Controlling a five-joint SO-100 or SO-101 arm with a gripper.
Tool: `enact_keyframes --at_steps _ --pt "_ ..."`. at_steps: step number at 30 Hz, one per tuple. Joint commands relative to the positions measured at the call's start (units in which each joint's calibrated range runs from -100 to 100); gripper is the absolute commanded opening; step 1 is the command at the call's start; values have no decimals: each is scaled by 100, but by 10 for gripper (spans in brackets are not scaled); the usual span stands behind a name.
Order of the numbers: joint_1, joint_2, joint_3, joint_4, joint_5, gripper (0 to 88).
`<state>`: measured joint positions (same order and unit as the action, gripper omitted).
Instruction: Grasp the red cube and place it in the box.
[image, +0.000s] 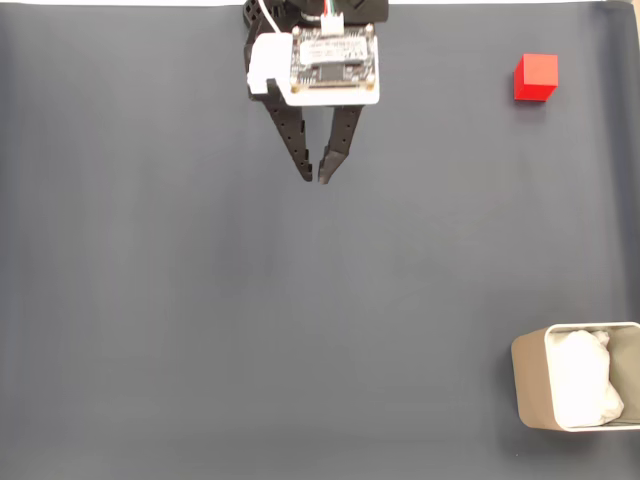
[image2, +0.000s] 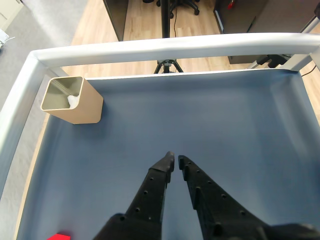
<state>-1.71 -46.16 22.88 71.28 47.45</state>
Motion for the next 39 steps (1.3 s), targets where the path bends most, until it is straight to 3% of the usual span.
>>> enact_keyframes --at_steps 1,18,39 --pt "57 40 -271 11 54 0" --pt "-284 75 -171 -243 83 0" --pt "-1704 92 212 -661 122 0"
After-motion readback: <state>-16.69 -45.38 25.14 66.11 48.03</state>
